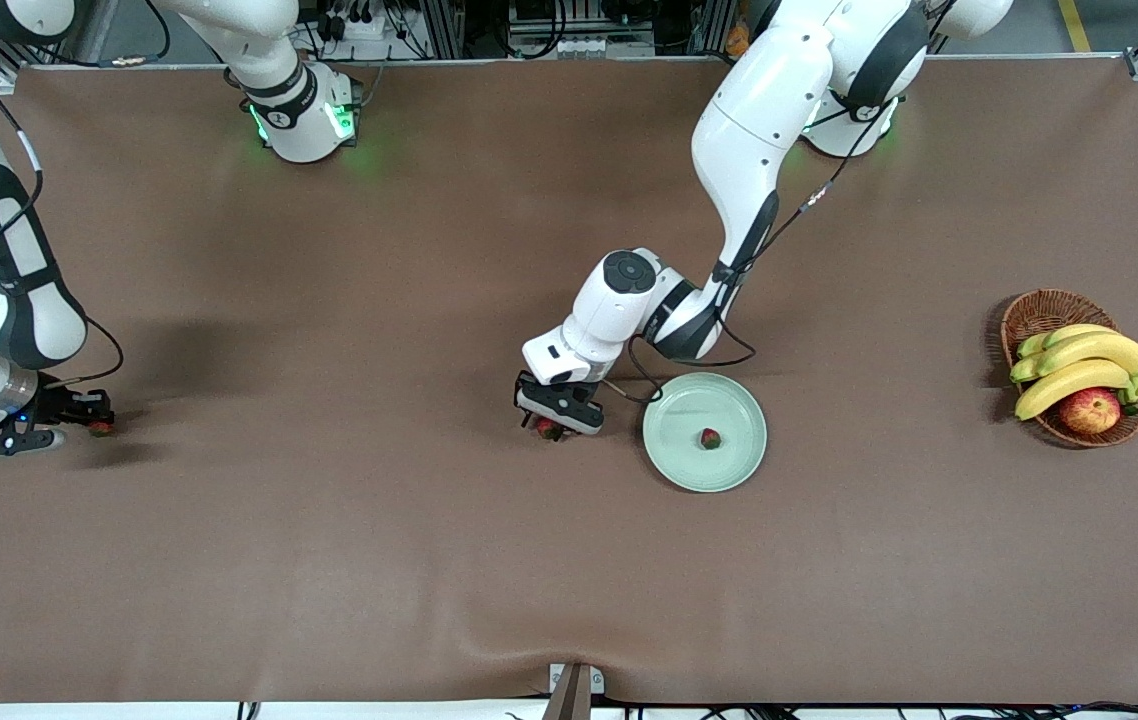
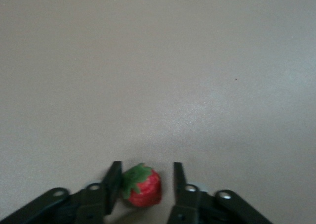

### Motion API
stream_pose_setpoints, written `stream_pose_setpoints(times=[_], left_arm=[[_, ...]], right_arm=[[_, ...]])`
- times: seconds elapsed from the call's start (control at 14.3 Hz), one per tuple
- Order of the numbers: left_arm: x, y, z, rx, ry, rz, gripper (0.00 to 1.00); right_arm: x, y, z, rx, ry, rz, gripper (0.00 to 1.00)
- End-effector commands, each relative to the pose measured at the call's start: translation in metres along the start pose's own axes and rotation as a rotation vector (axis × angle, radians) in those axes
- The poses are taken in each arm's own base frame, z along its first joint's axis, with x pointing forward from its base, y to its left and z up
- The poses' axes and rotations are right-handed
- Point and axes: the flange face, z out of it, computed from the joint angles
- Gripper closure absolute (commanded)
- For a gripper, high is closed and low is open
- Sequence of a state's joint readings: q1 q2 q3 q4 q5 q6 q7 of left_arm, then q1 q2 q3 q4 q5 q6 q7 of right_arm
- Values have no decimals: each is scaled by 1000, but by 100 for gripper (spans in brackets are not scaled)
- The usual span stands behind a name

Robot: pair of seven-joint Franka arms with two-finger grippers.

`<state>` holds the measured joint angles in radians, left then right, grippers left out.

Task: Collect all strawberries into plate
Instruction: 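Release the strawberry onto the plate while the right gripper grasps the third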

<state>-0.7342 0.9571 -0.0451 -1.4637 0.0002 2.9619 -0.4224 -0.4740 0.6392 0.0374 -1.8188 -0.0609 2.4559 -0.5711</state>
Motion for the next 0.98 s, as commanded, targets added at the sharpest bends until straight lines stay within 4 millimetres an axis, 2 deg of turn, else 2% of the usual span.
stream_pose_setpoints(times=[0.0, 0.07, 0.14, 0.35, 0.63, 0.77, 0.91], left_arm=[[3, 1, 3, 2, 25, 26, 91], [3, 0, 2, 3, 25, 23, 100], [6, -1, 0, 4, 27, 21, 100], [19, -8, -12, 8, 40, 4, 100], [44, -20, -39, 46, -5, -19, 100], [60, -31, -58, 72, -37, -41, 100], [69, -37, -74, 103, -92, -52, 100]], right_arm=[[5, -3, -12, -11, 19, -36, 100], [10, -6, -25, -19, 34, -46, 100], [14, -10, -38, -27, 47, -69, 100], [34, -39, -80, -33, 52, -154, 100], [61, -100, -133, -33, 59, -245, 100], [72, -128, -148, -32, 71, -286, 100], [82, -156, -155, -7, 92, -319, 100]])
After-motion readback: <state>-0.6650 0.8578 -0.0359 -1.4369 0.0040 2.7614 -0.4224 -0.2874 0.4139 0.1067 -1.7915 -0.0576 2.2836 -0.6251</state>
